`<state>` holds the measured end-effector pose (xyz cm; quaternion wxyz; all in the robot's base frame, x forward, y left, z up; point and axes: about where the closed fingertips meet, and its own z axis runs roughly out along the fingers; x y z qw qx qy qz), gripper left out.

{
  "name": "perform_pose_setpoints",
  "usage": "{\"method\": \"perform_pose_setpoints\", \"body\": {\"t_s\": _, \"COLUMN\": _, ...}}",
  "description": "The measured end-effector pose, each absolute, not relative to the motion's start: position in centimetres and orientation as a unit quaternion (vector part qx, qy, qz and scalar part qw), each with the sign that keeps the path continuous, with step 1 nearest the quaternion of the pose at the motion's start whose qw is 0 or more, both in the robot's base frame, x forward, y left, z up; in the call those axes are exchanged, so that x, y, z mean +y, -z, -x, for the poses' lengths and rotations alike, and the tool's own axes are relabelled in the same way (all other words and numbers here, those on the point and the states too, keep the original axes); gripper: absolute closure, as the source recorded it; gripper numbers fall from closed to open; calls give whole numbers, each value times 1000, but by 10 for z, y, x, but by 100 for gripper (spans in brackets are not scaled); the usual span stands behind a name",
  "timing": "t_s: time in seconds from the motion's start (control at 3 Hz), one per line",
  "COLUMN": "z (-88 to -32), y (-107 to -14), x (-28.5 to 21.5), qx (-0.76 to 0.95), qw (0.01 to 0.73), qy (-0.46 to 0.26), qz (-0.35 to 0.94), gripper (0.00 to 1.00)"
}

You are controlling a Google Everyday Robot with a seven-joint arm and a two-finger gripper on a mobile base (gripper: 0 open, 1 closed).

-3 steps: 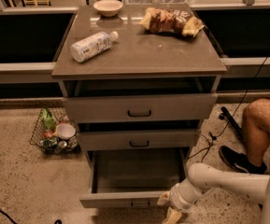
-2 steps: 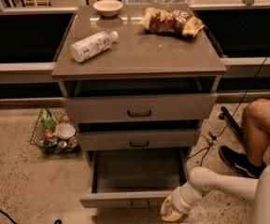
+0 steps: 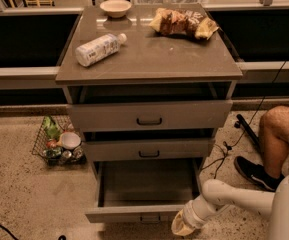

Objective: Close bottom drawer

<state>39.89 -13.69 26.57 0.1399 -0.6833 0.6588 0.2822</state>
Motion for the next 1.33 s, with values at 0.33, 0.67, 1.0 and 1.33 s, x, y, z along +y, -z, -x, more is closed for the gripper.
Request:
{"method": "perform_pose_setpoints", "body": {"t_s": 0.33, "z": -406, "y": -248, "x": -148, "qx": 668, "qw": 128, "qy": -253, "qz": 688, "gripper": 100}}
{"method": "perform_pose_setpoints", "body": {"t_s": 0.67, "z": -416, "y": -221, "x": -171, "qx": 681, "qw": 111, "qy": -229, "qz": 687, "gripper": 100}}
{"method": "perform_pose_setpoints", "body": {"t_s": 1.0, "z": -431, "y": -200, "x": -187, "qx": 683, "qw": 105, "qy": -212, "qz": 691, "gripper": 100}}
{"method": "perform_pose_setpoints", "body": {"t_s": 1.33, "z": -447, "y": -187, "x": -198, "qx": 682, "qw": 115, "qy": -202, "qz": 693, "gripper": 100}}
